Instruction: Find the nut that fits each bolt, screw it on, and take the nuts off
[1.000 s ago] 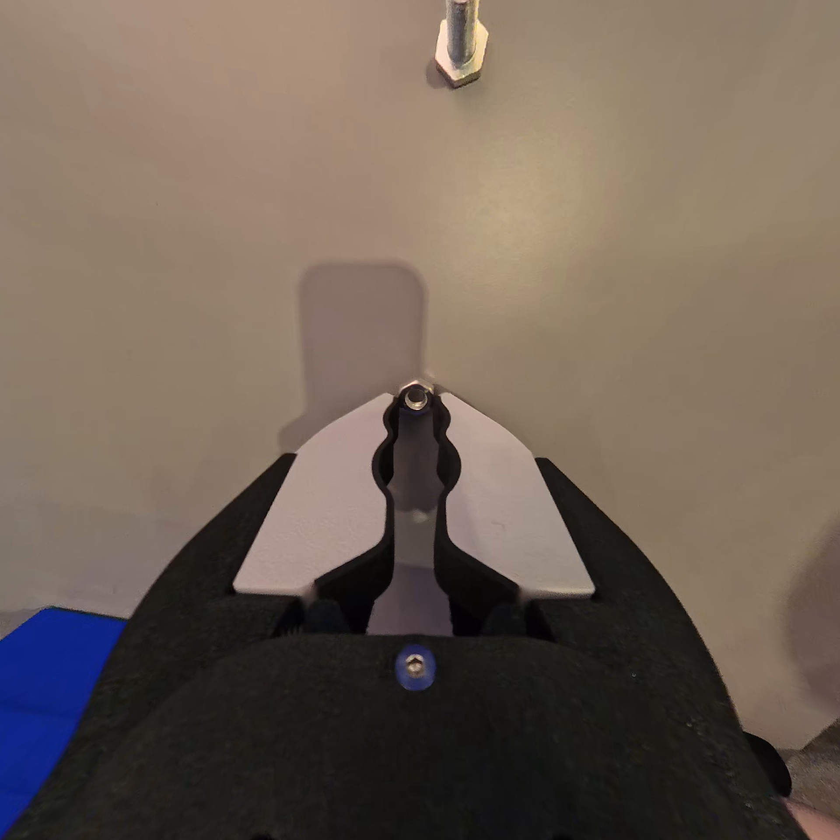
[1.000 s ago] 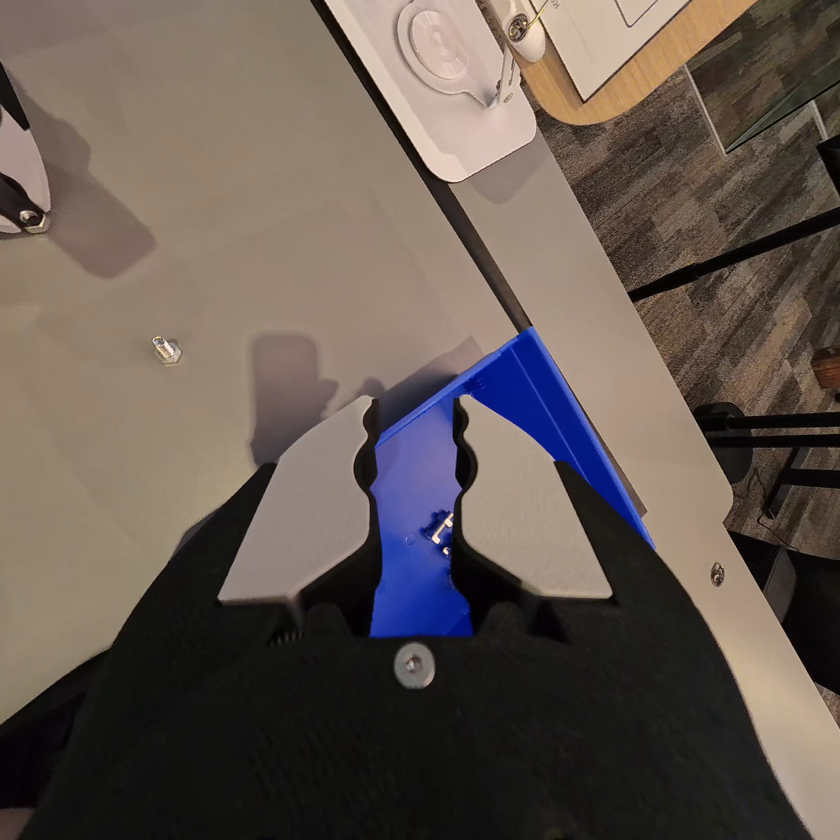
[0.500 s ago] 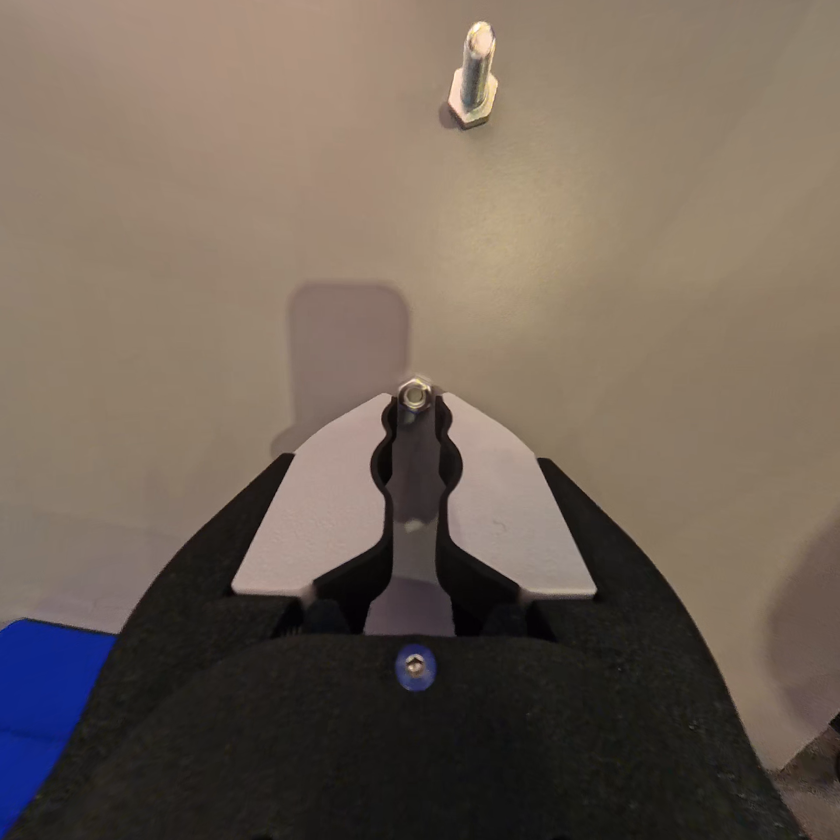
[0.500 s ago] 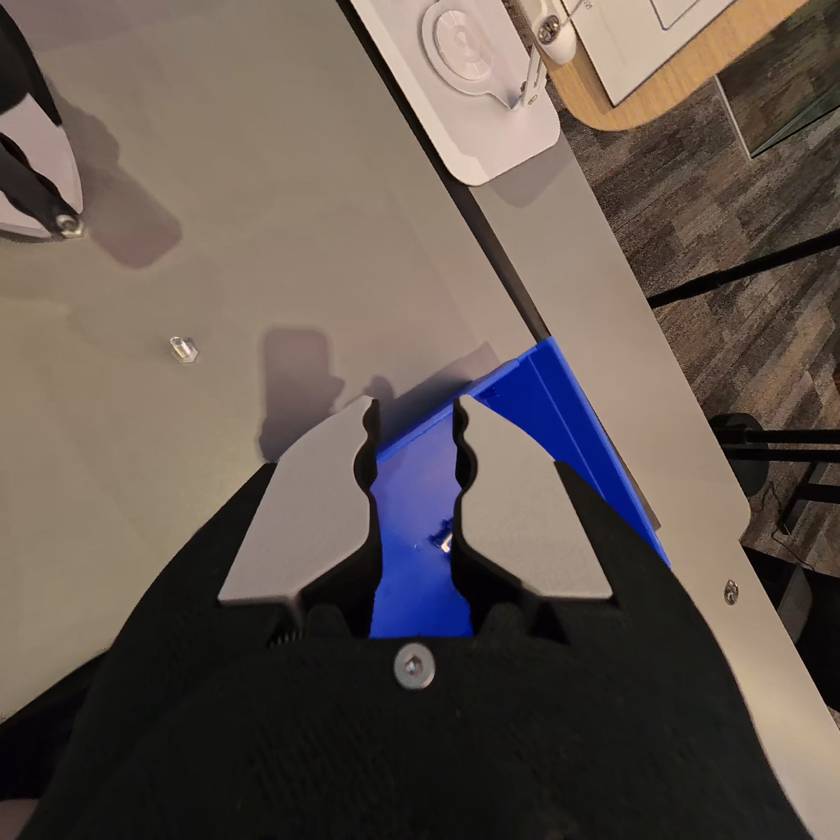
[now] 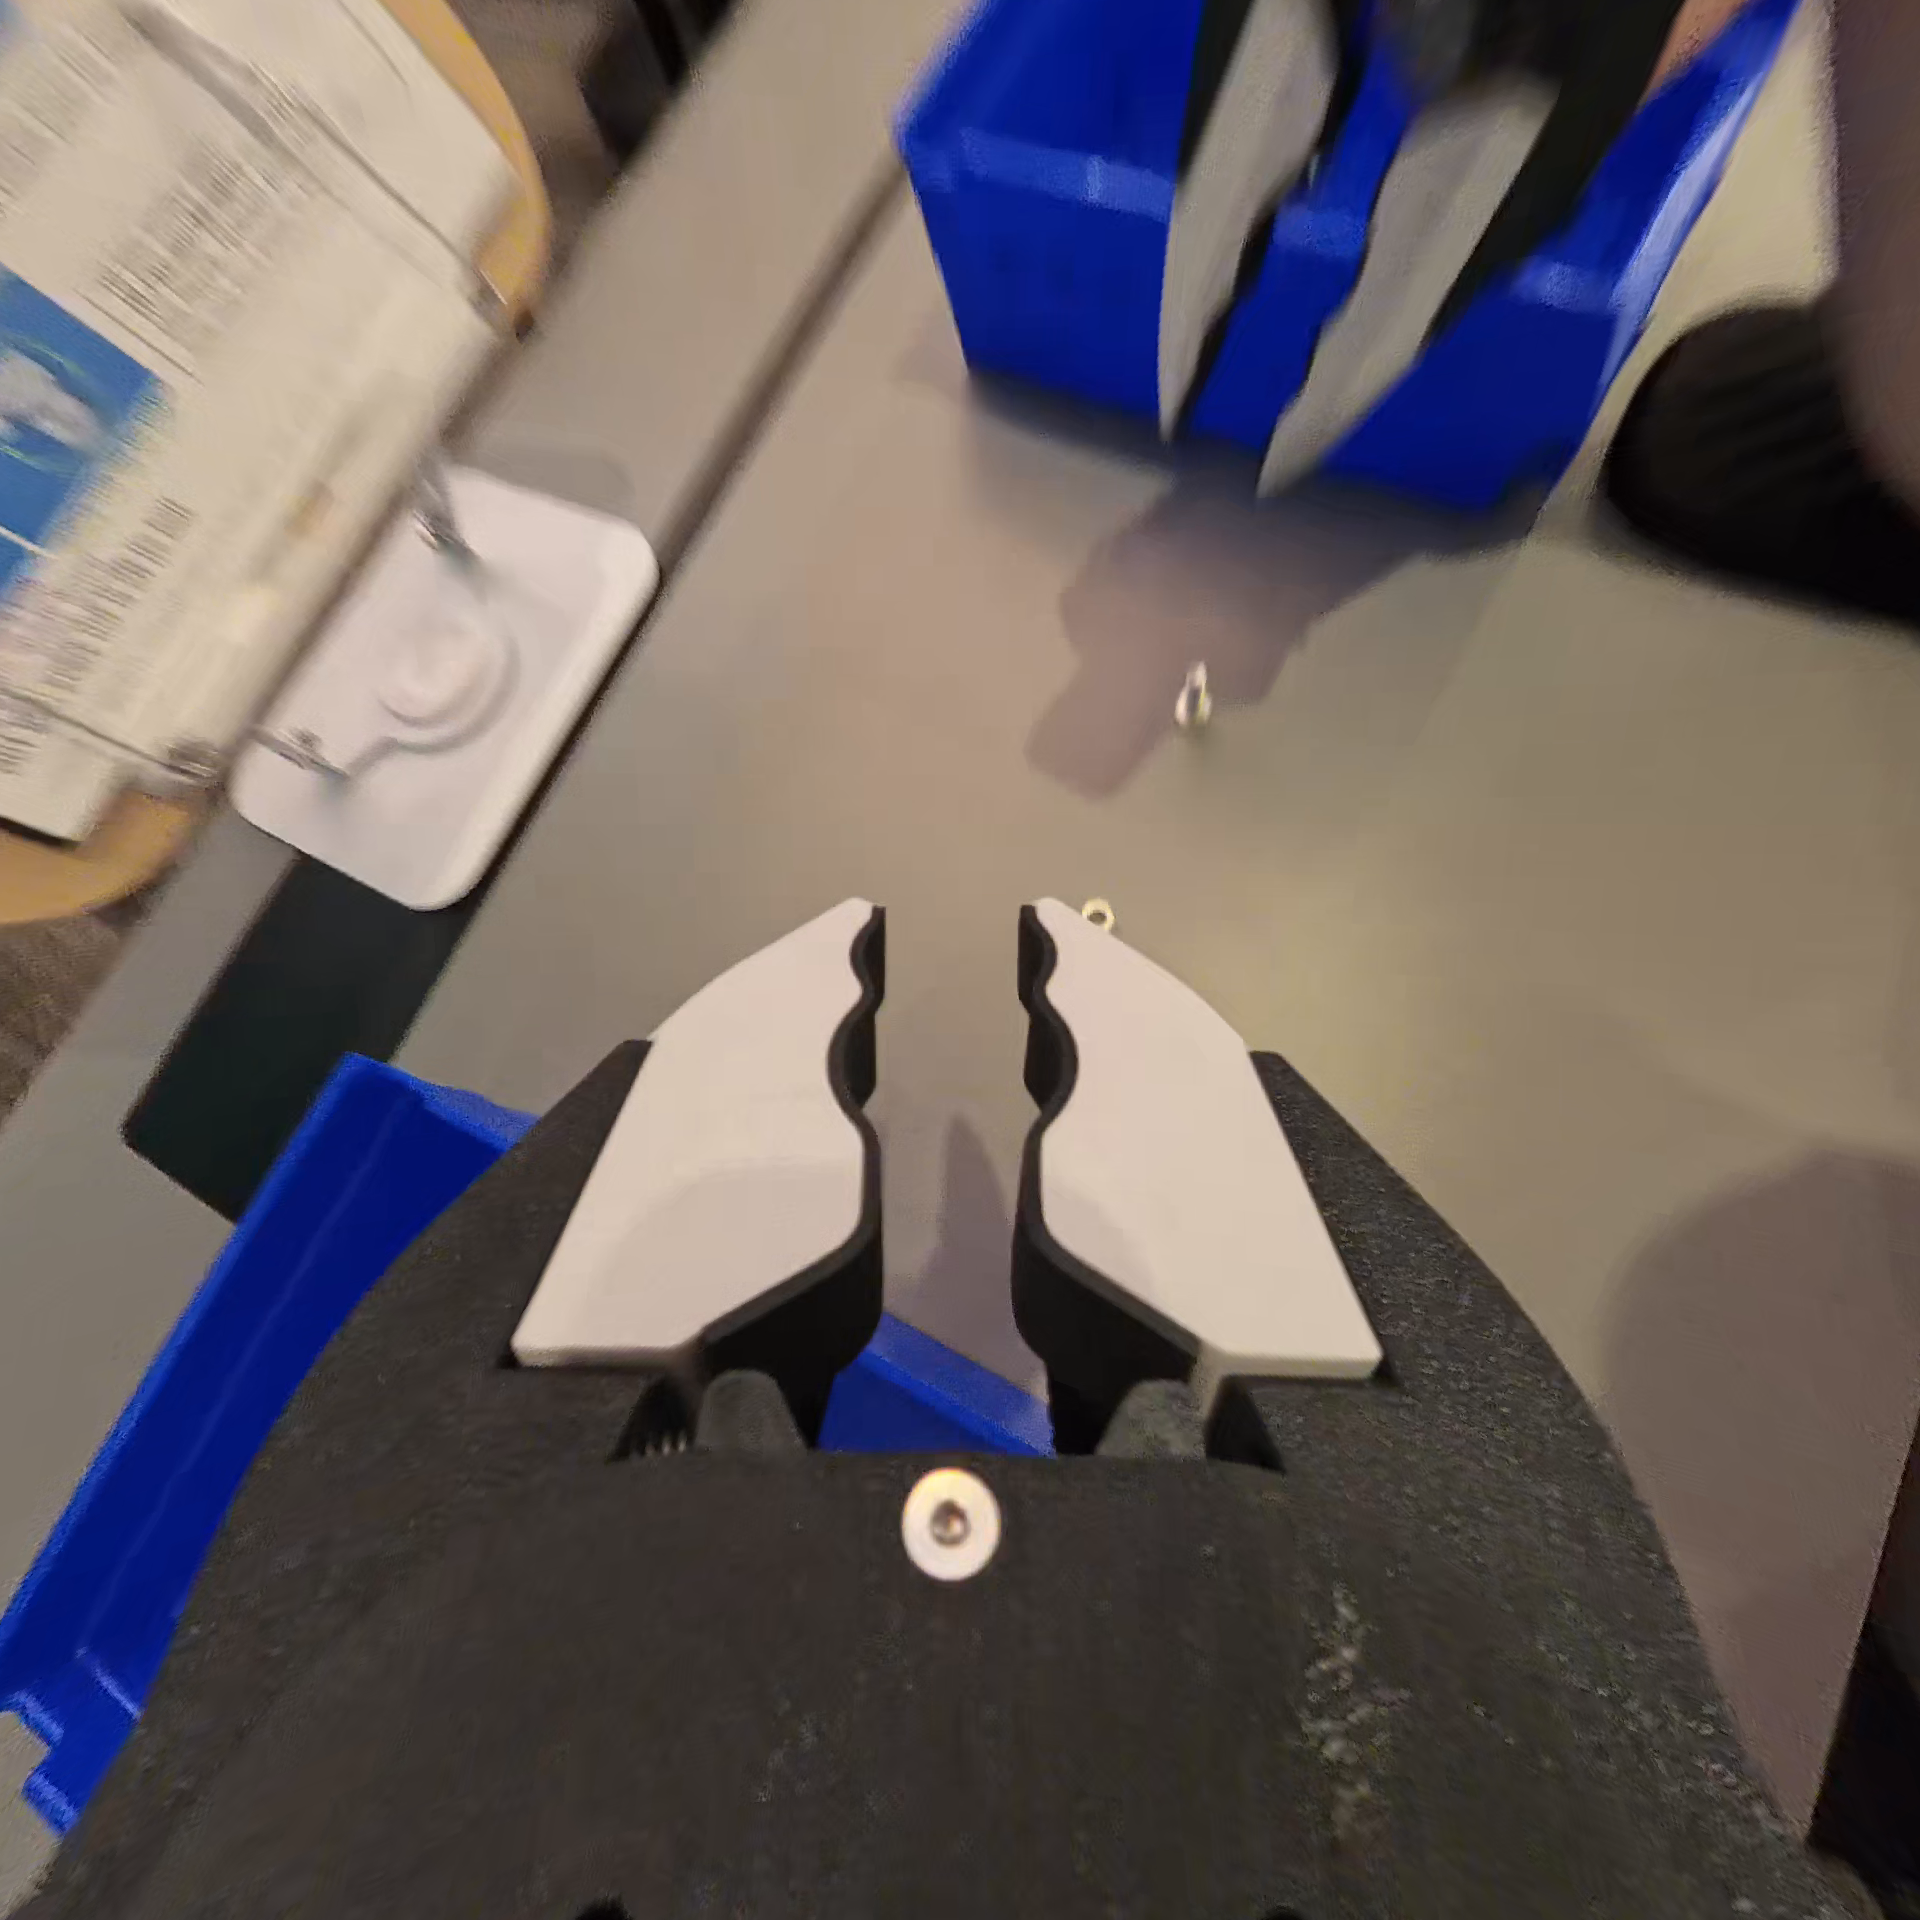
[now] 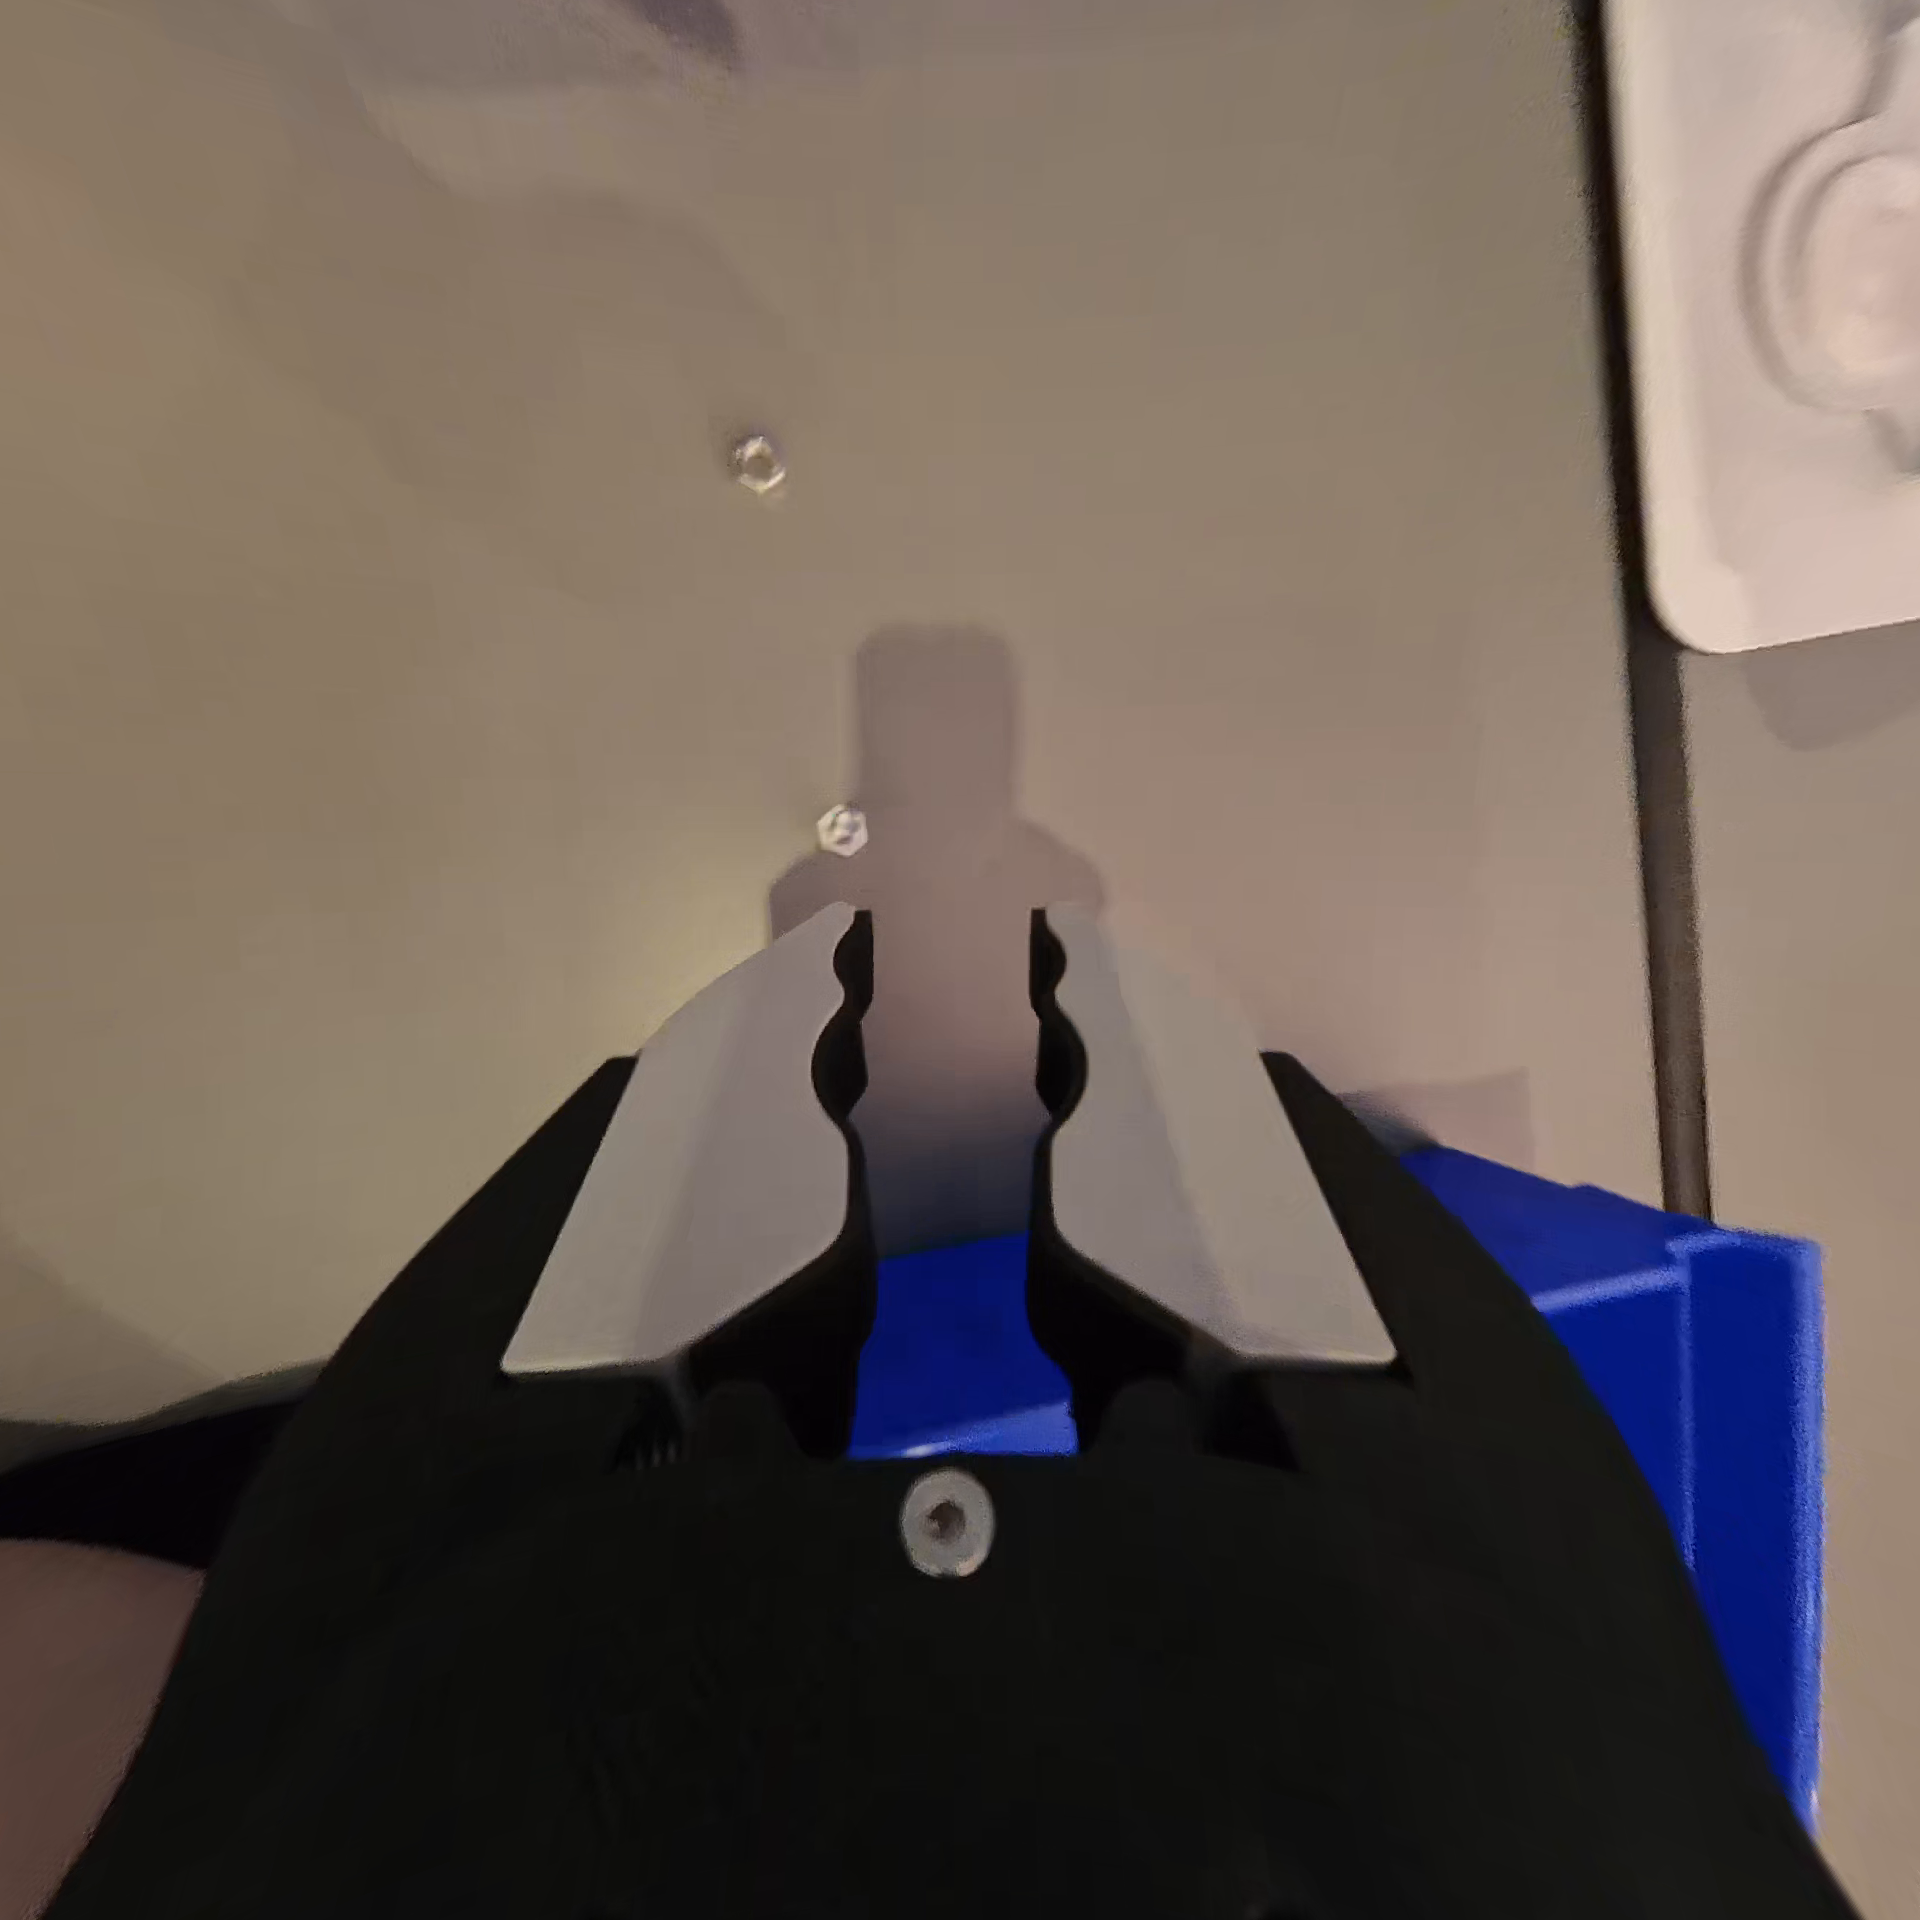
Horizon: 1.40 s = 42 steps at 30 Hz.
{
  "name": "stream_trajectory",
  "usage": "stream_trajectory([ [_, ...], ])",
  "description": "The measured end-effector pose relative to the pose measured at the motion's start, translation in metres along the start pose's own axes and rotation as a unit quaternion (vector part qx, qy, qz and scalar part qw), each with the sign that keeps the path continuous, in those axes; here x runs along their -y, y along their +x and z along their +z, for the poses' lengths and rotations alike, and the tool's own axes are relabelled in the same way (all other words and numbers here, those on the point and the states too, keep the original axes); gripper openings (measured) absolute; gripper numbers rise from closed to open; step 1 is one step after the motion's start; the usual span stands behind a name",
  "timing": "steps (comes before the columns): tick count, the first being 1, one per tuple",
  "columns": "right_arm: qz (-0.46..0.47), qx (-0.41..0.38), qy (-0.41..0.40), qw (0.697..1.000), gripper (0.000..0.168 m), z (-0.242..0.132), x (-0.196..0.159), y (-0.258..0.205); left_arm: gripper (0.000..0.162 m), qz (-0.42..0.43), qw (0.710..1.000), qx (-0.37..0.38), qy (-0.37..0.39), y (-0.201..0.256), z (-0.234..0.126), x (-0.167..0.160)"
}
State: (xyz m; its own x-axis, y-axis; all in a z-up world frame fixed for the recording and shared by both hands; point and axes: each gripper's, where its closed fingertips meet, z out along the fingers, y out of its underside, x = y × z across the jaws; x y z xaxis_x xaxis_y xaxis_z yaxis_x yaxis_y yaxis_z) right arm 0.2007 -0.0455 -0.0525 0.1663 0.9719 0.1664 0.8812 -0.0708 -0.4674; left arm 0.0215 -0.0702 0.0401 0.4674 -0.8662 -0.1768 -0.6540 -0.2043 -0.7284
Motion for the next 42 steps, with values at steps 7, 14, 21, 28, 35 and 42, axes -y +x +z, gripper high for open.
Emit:
stream_trajectory([
  [7,-0.058,0.028,-0.086,0.994,0.022,0.042,-0.001,-0.022,0.025,-0.013,0.984,-0.003,0.176,-0.004,-0.099,0.019],
  [14,-0.074,0.039,-0.145,0.986,0.022,0.069,-0.011,-0.031,0.024,-0.038,0.976,-0.003,0.213,-0.009,-0.131,0.014],
  [21,-0.070,0.041,-0.155,0.985,0.020,0.078,-0.015,-0.028,0.024,-0.042,0.973,-0.027,0.226,-0.004,-0.134,0.016],
  [28,-0.073,0.054,-0.181,0.979,0.011,0.087,-0.023,-0.032,0.023,-0.044,0.972,-0.036,0.228,-0.003,-0.135,0.016],
  [35,-0.077,0.048,-0.176,0.980,0.009,0.084,-0.022,-0.029,0.023,-0.039,0.974,-0.043,0.217,-0.001,-0.126,0.016],
  [42,-0.045,0.041,-0.086,0.994,0.009,0.034,-0.005,-0.025,0.023,-0.012,0.986,-0.073,0.151,0.007,-0.061,0.019],
])
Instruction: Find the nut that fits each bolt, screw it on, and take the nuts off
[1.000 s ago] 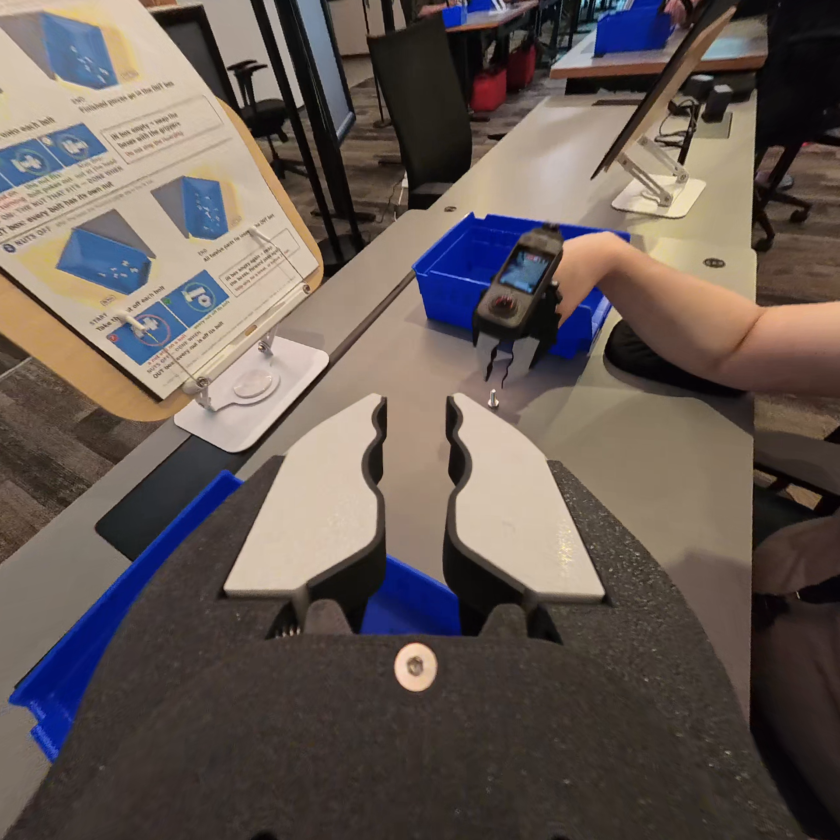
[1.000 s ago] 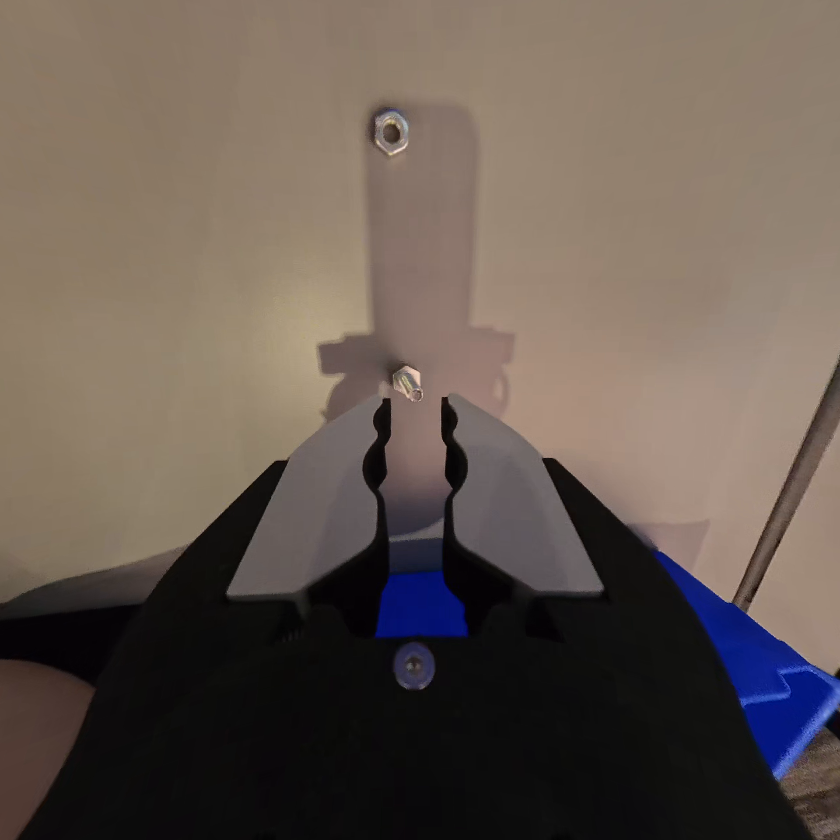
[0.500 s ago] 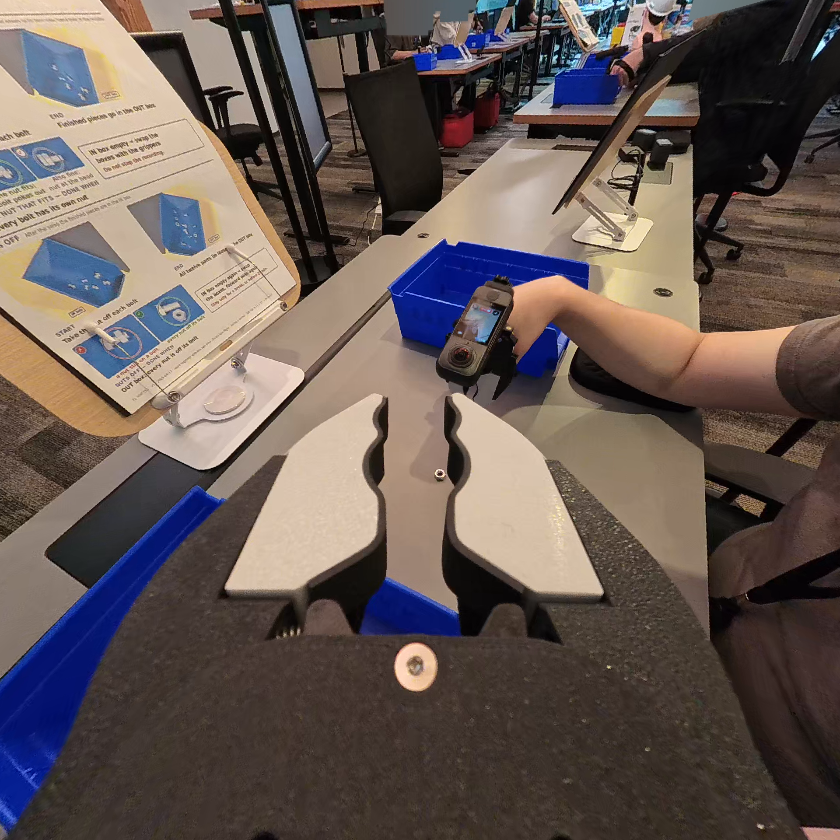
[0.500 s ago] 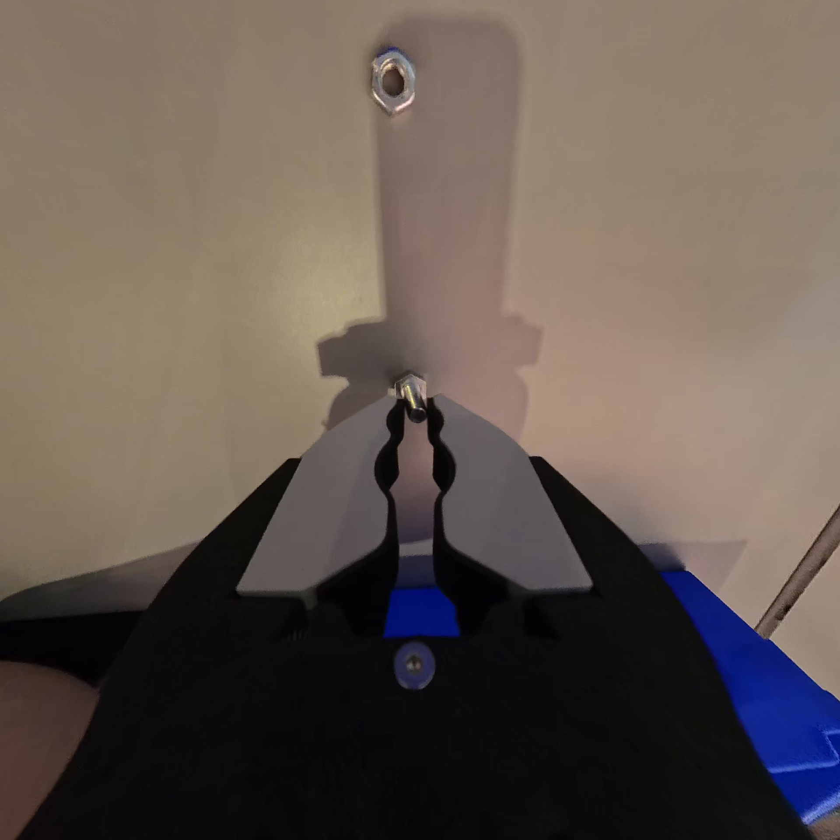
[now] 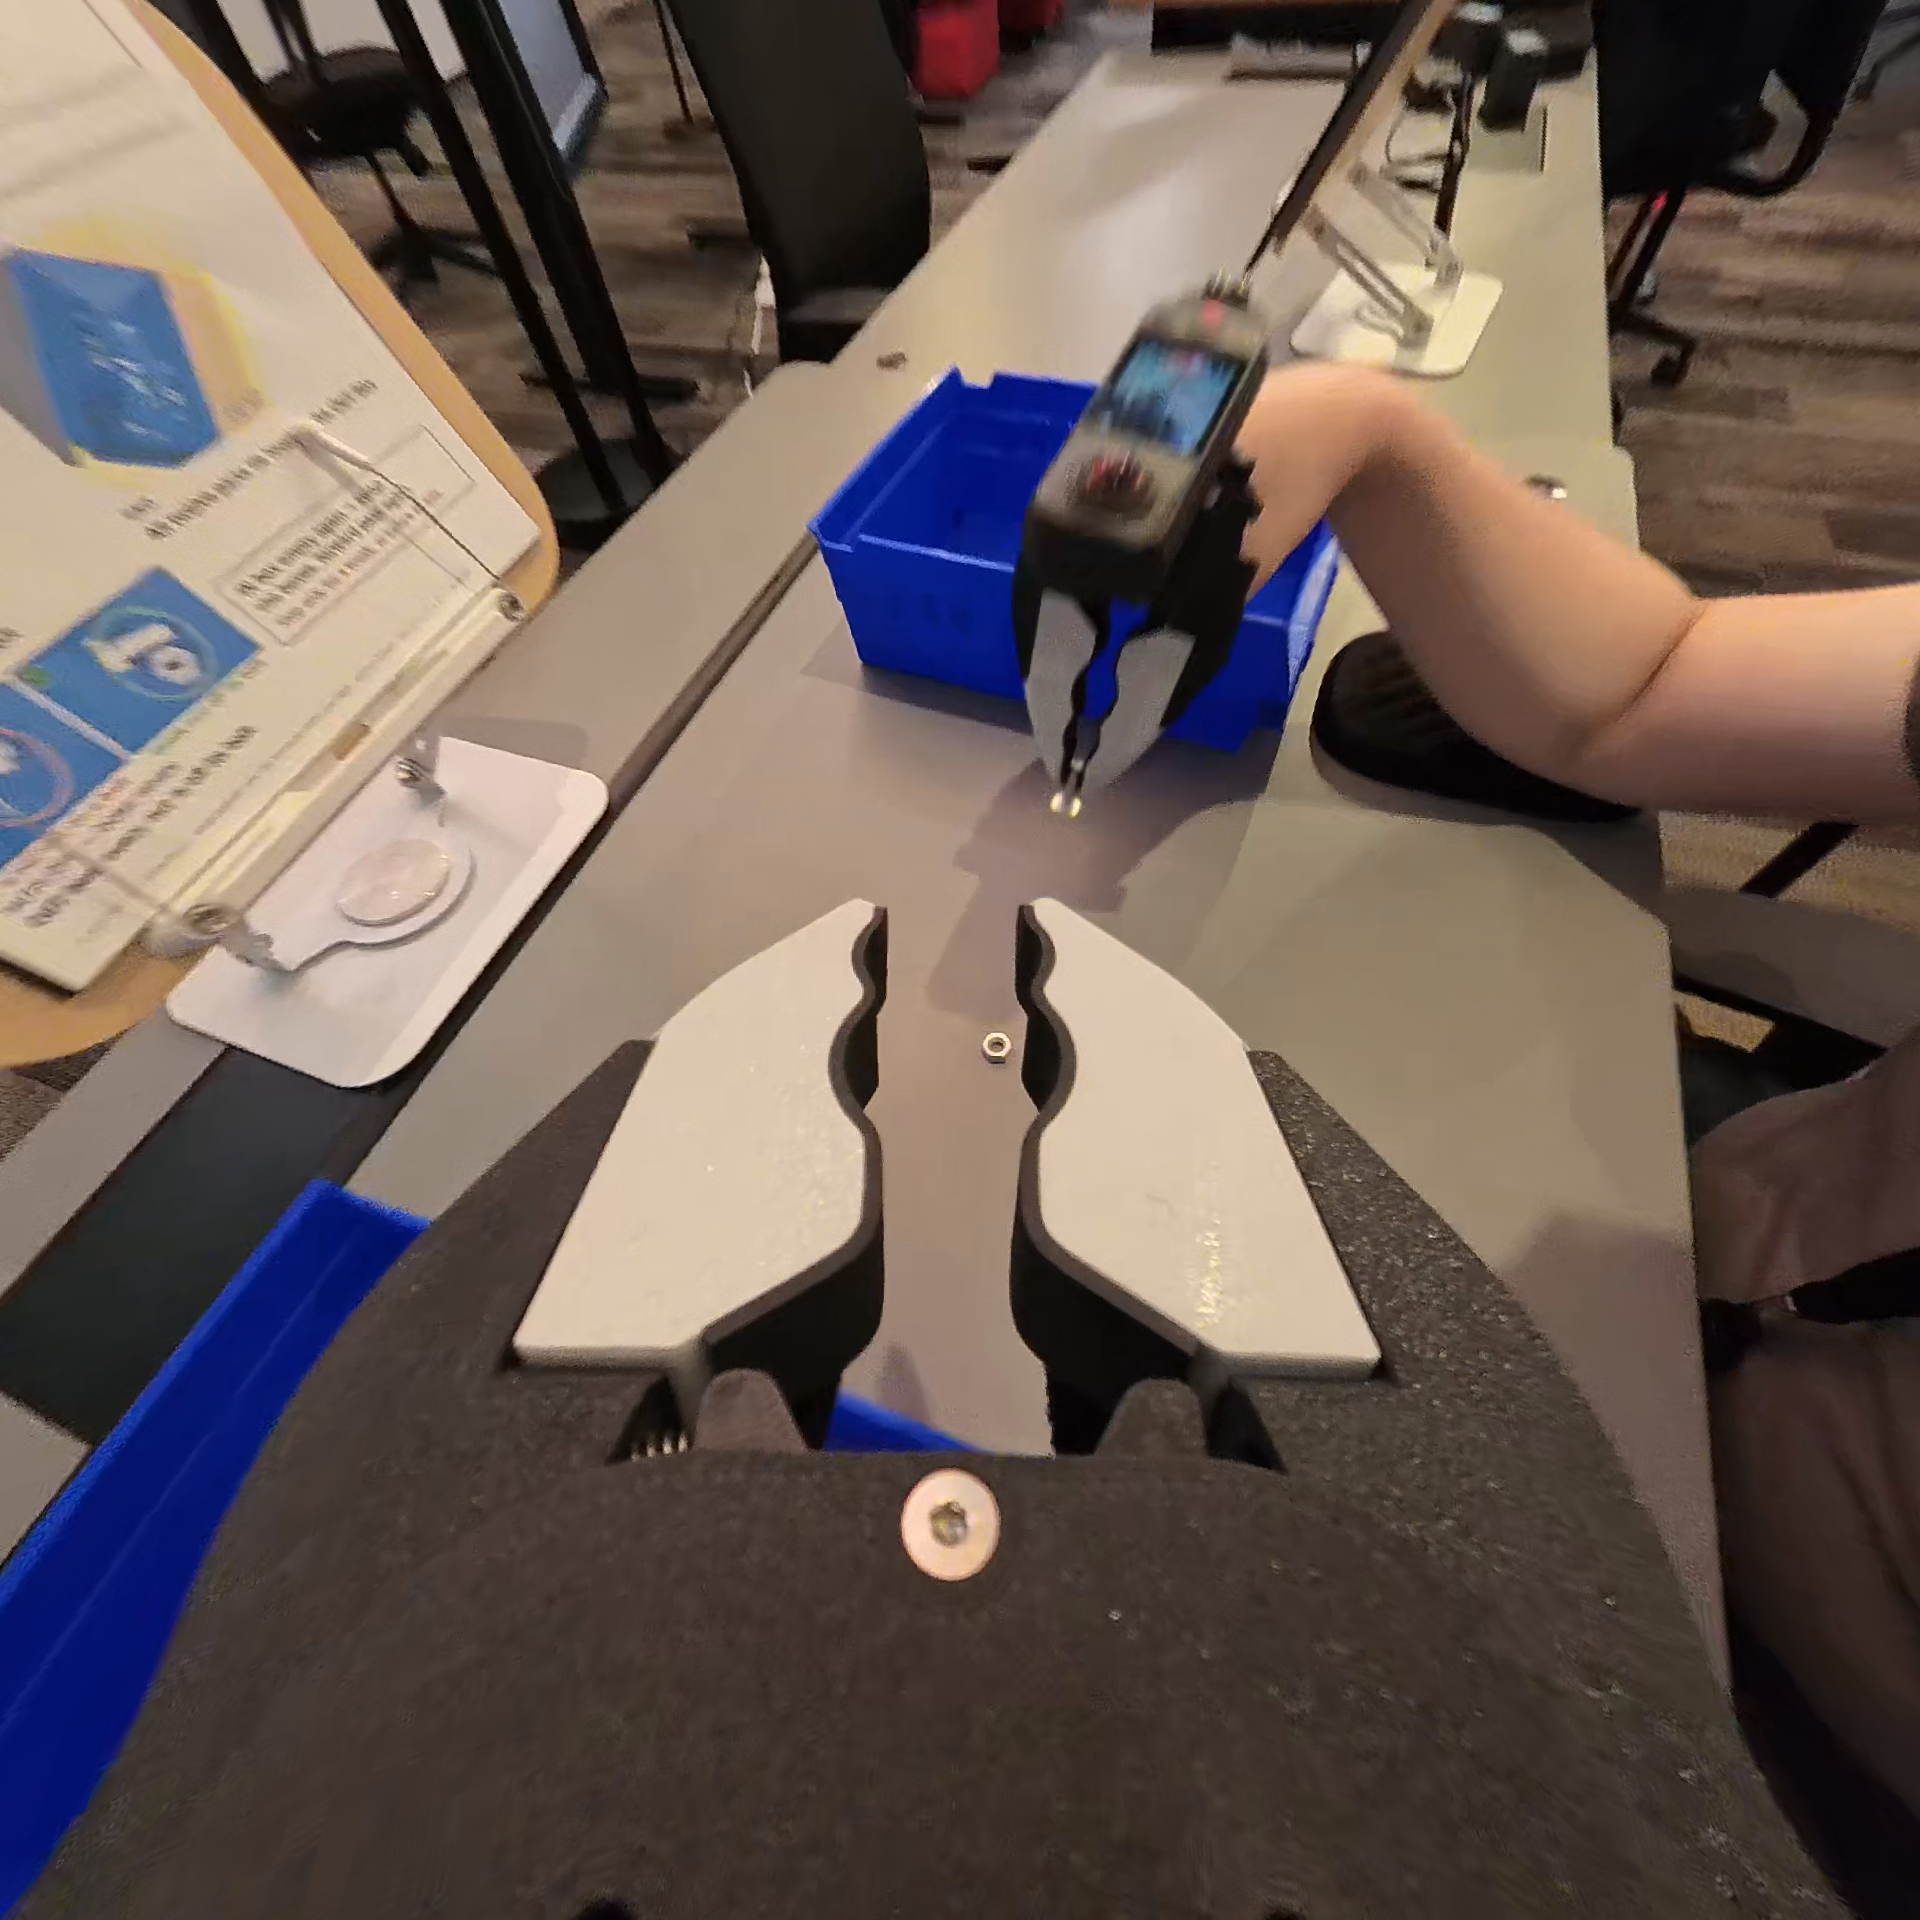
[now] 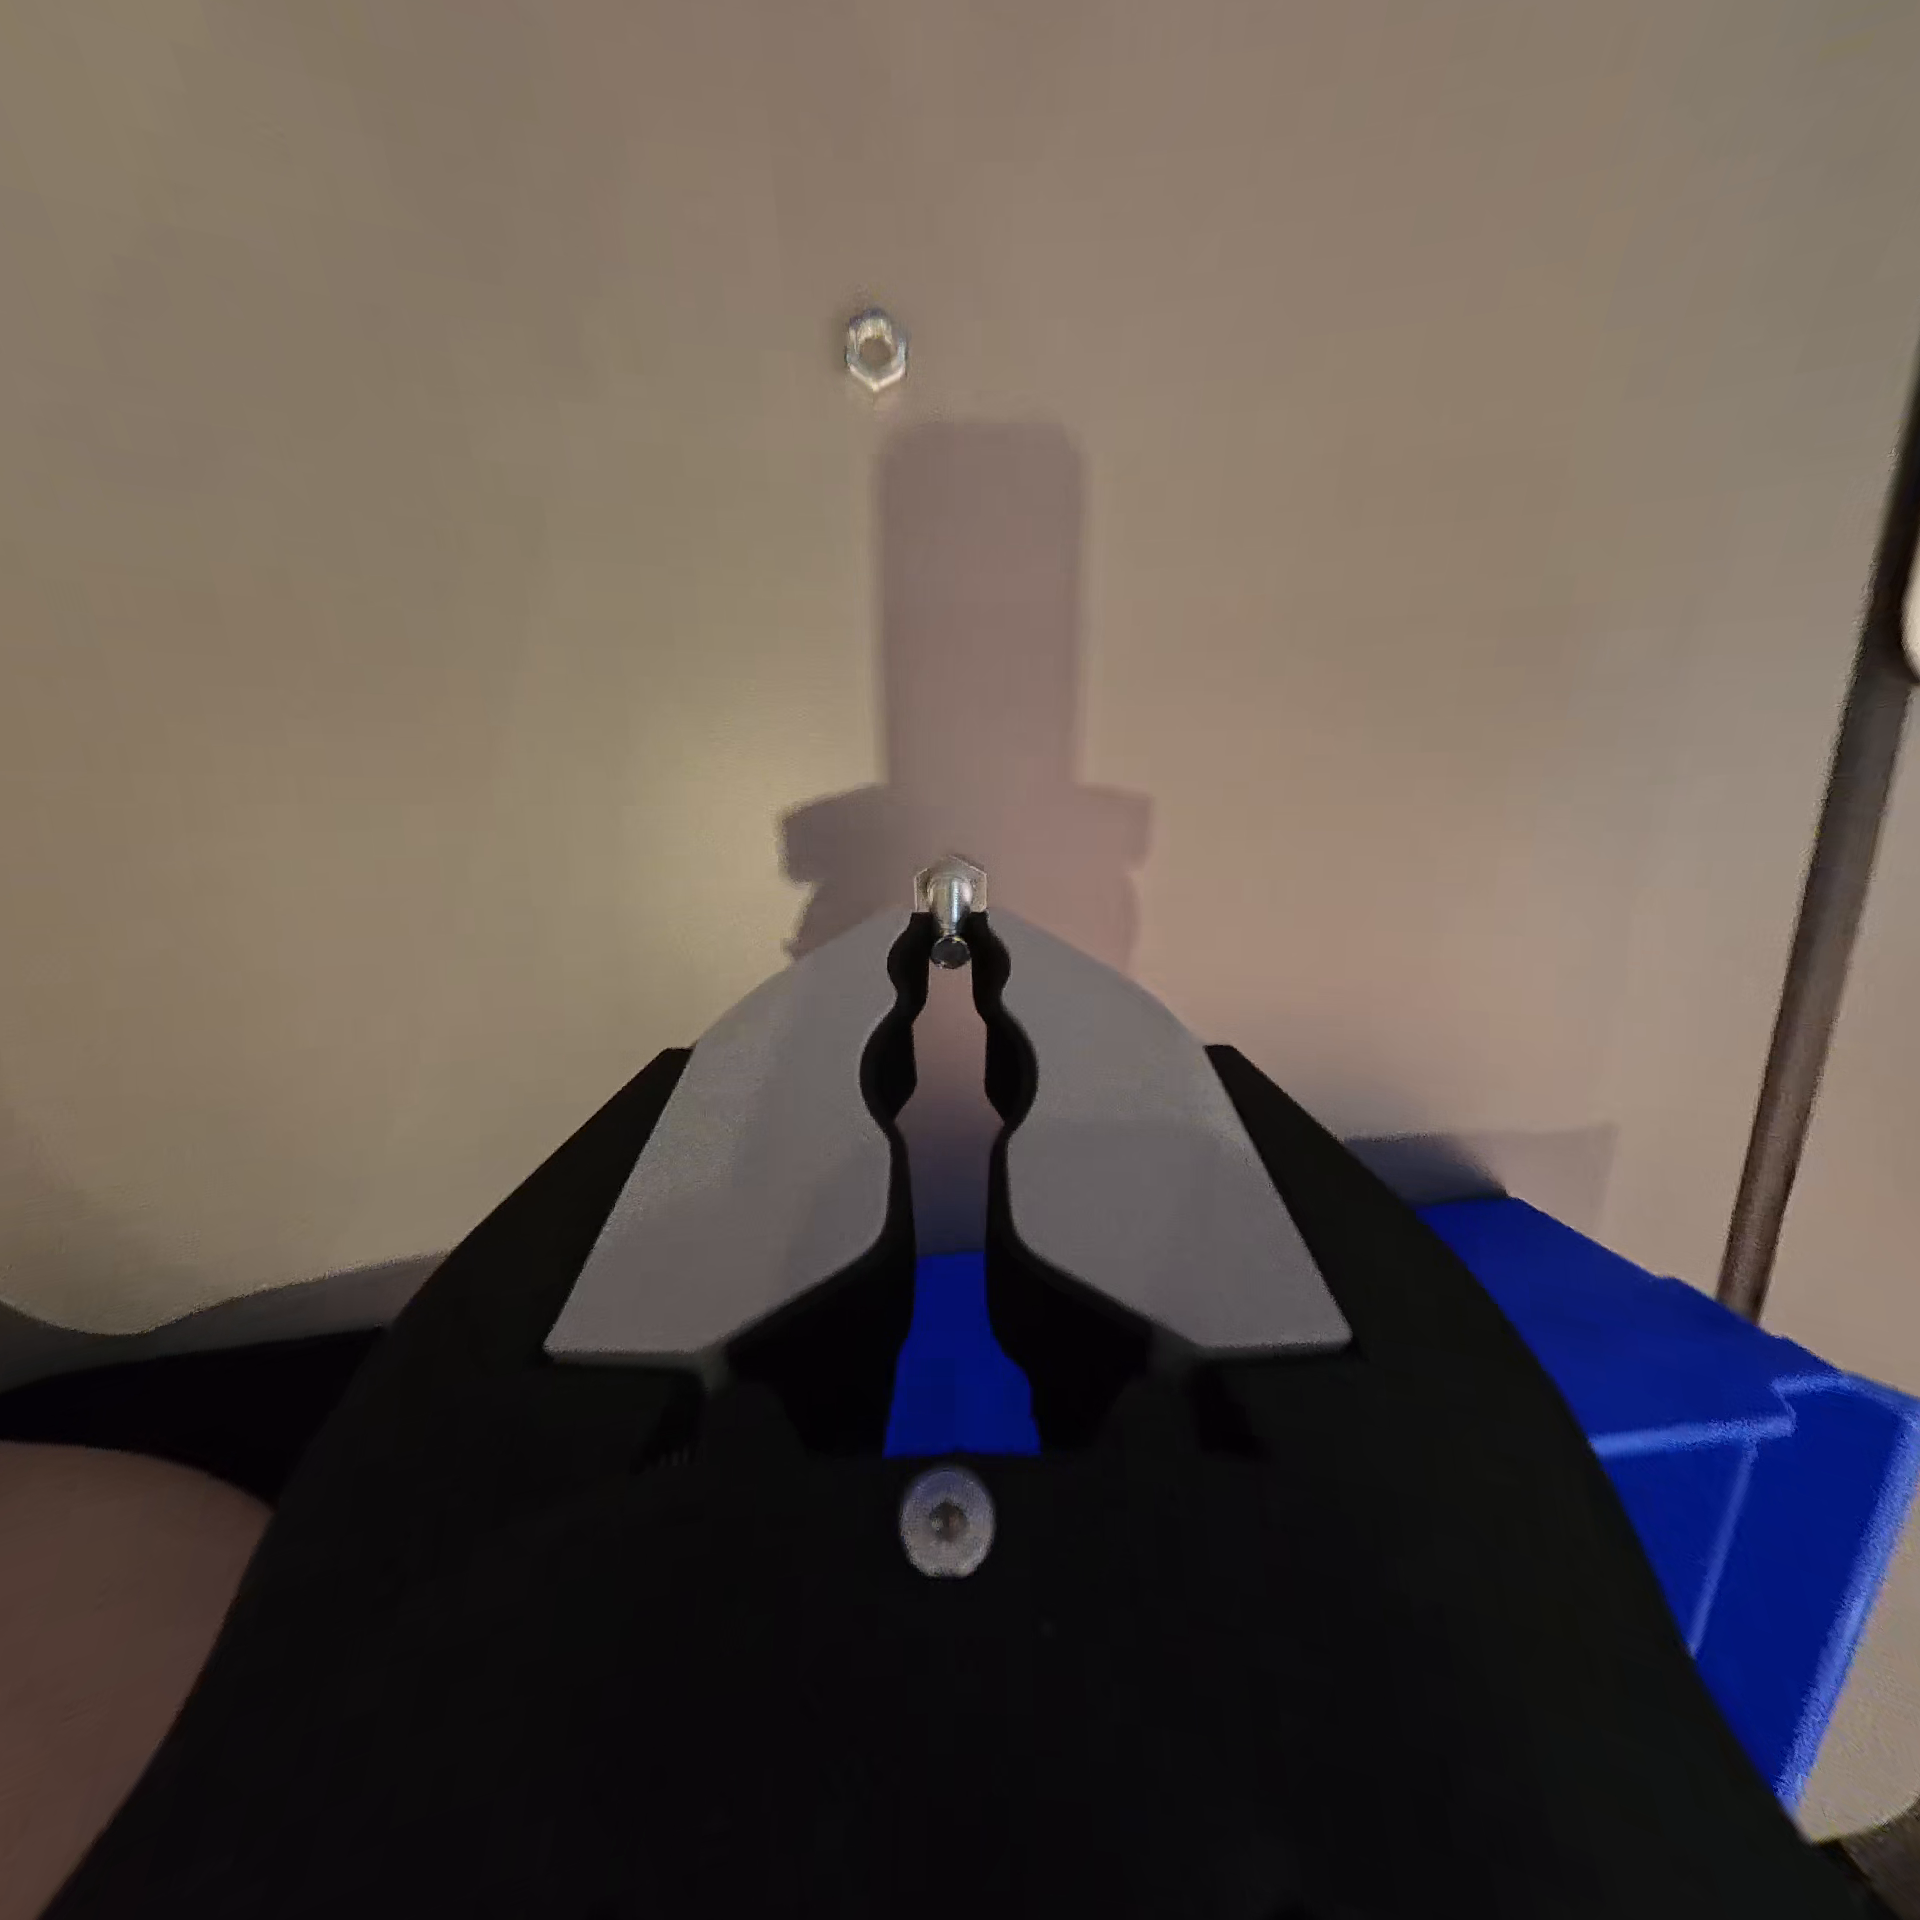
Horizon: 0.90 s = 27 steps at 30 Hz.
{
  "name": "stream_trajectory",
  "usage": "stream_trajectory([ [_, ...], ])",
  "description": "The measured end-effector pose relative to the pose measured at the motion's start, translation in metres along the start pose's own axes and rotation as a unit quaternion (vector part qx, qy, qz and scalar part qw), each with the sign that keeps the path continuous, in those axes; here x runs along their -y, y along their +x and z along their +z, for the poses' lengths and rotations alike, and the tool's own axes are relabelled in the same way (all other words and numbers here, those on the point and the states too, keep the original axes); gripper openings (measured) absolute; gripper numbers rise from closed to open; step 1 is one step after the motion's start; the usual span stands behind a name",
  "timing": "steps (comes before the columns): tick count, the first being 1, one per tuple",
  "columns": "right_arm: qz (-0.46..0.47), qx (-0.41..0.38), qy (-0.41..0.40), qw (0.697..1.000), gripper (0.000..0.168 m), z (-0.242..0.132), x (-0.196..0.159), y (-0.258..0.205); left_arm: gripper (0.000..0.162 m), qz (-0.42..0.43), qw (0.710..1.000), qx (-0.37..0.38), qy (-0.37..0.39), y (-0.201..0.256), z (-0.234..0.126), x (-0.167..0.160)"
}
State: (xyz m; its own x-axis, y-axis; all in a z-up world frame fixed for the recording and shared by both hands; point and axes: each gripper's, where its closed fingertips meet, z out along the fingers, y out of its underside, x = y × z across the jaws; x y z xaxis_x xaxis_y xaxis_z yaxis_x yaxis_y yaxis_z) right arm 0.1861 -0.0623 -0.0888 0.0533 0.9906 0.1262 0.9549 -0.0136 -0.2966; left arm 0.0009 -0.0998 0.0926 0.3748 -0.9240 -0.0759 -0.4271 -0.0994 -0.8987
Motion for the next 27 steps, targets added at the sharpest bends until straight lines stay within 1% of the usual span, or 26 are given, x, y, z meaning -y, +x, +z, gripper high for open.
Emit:
stream_trajectory([
  [2,0.003,-0.010,0.032,0.999,0.009,-0.020,0.002,-0.001,0.022,0.008,1.000,-0.019,-0.005,0.001,0.029,-0.002],
  [3,0.003,-0.013,0.049,0.999,0.009,-0.030,0.003,-0.002,0.018,0.018,0.999,-0.041,0.001,0.007,0.044,-0.001],
  [5,0.004,-0.017,0.082,0.997,0.009,-0.049,0.006,-0.006,0.009,0.053,0.994,-0.081,0.040,0.025,0.069,0.008],
  [6,0.005,-0.021,0.098,0.995,0.009,-0.059,0.008,-0.008,0.010,0.069,0.992,-0.088,0.065,0.033,0.079,0.014],
  [8,0.016,-0.030,0.129,0.991,0.009,-0.078,0.012,-0.011,0.020,0.097,0.986,-0.086,0.101,0.046,0.097,0.021],
  [10,0.032,-0.031,0.160,0.986,0.009,-0.095,0.019,-0.015,0.031,0.116,0.984,-0.073,0.112,0.054,0.114,0.019],
  [12,0.028,-0.027,0.184,0.982,0.009,-0.106,0.027,-0.023,0.042,0.126,0.983,-0.071,0.110,0.064,0.129,0.015],
  [13,0.021,-0.025,0.189,0.981,0.009,-0.109,0.030,-0.028,0.045,0.128,0.984,-0.071,0.103,0.068,0.136,0.011],
  [19,-0.017,-0.028,0.192,0.981,0.009,-0.117,0.044,-0.049,0.042,0.155,0.982,-0.083,0.067,0.092,0.163,-0.005],
  [21,-0.024,-0.029,0.180,0.983,0.009,-0.114,0.044,-0.053,0.041,0.153,0.982,-0.080,0.070,0.094,0.166,-0.006],
  [23,-0.027,-0.035,0.168,0.985,0.009,-0.111,0.045,-0.054,0.037,0.148,0.982,-0.093,0.077,0.099,0.167,-0.006],
  [27,-0.038,-0.027,0.162,0.986,0.009,-0.106,0.049,-0.057,0.035,0.159,0.978,-0.105,0.079,0.106,0.170,-0.008],
])
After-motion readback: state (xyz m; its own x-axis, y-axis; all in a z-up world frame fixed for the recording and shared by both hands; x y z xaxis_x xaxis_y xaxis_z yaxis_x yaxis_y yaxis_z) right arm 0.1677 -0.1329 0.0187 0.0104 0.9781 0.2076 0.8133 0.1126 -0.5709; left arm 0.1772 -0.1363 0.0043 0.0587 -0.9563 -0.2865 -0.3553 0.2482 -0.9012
